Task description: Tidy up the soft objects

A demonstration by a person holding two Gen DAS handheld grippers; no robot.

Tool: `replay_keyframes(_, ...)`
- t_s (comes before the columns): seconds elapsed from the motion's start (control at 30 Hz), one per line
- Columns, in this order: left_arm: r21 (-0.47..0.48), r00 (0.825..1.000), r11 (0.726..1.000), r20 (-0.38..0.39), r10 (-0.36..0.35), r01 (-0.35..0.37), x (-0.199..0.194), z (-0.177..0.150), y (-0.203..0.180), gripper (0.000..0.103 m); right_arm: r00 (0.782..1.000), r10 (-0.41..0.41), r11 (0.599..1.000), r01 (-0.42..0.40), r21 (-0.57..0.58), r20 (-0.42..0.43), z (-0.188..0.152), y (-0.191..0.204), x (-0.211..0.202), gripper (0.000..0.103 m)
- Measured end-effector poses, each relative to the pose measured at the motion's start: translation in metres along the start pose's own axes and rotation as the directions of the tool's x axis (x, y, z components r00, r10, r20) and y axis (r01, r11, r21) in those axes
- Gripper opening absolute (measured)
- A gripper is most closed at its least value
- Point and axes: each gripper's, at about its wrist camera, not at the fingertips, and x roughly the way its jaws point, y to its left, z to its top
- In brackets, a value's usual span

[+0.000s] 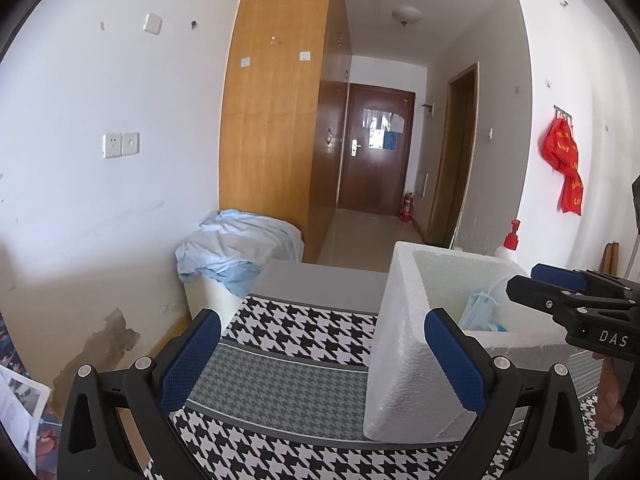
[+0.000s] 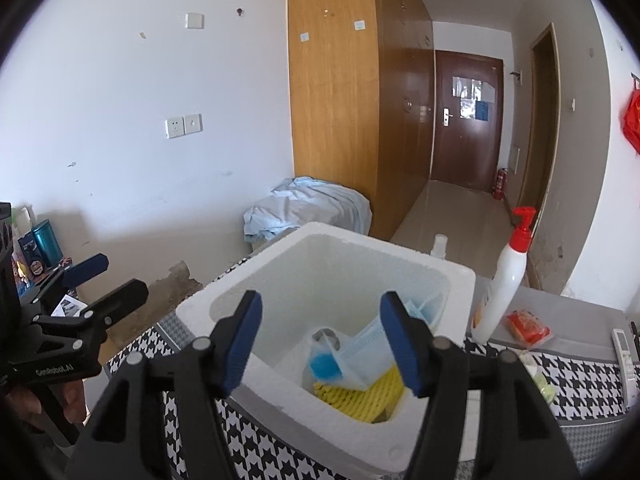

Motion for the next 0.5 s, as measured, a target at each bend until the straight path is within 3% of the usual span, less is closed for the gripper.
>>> replay_keyframes(0.27,0.008,1.0,1.0,0.005,0.005,-0.005,-0.004,0.001,-0.003,0.102,1.0,0.005,1.0,-0.005,-0.005,0.011,-0.002,-0.001,-0.009,0.068)
replay_keyframes(0.43,0.016,1.0,1.0,0.013,0.003,-0.004,-0.011,0.002,-0.009,0.102,0.999,0.006,1.0,-0.006,-0.004,0.033,-0.004,-0.003,-0.018,0.085)
replay_keyframes(0.5,0.018,1.0,1.0,0.015,0.0,0.0,-0.013,0.002,-0.012,0.102,0.999,0.006,1.0,-0.006,-0.014,0.038,-0.005,-0.001,-0.022,0.095)
